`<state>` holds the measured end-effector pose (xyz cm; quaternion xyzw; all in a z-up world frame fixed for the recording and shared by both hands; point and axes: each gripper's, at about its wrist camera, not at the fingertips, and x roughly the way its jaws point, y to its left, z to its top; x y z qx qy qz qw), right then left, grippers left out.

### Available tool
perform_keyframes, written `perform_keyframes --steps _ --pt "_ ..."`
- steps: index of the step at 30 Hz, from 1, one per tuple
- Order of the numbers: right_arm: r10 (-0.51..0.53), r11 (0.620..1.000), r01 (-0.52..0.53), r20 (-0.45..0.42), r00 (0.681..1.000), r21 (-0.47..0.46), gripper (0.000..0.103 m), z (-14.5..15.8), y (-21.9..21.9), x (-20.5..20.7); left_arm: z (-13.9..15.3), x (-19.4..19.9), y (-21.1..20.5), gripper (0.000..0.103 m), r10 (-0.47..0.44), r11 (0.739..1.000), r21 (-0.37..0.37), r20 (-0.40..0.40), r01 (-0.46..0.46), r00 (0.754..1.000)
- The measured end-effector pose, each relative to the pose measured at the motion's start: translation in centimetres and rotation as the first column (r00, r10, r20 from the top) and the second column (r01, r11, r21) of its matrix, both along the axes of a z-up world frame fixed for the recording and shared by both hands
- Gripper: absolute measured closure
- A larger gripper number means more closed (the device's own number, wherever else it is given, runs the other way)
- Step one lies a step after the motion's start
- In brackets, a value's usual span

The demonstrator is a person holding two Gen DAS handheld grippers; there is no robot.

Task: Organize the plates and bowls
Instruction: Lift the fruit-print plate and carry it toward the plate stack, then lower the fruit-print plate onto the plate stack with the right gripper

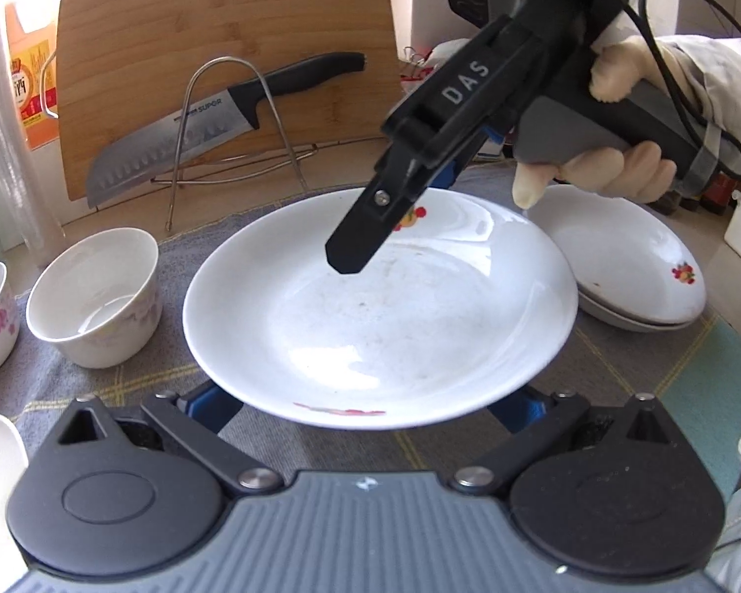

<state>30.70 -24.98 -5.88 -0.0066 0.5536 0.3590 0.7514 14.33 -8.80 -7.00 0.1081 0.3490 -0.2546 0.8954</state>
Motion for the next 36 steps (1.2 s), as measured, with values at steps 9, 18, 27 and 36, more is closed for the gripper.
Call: perform_keyframes --steps 9,18,27,36 --pt "-0.022 1.000 0.022 0.029 0.999 0.012 0.000 1.5 -0.5 -2.6 1.2 -1.9 -0.5 0.000 -0.038 0.999 0.034 0.041 0.037 0.998" --pt "-0.087 0.996 0.086 0.061 0.994 0.017 0.000 3.2 -3.0 -5.1 2.2 -2.4 -2.1 0.000 -0.108 0.994 0.038 0.069 0.106 0.992" --pt "-0.200 0.980 0.199 0.081 0.976 0.016 0.000 4.0 -7.8 -7.8 2.6 -3.0 -5.6 0.000 -0.226 0.974 0.043 0.090 0.223 0.970" --pt "-0.311 0.950 0.312 0.086 0.946 0.008 0.000 4.2 -12.7 -10.7 2.0 -2.8 -9.2 0.000 -0.335 0.942 0.044 0.080 0.332 0.939"
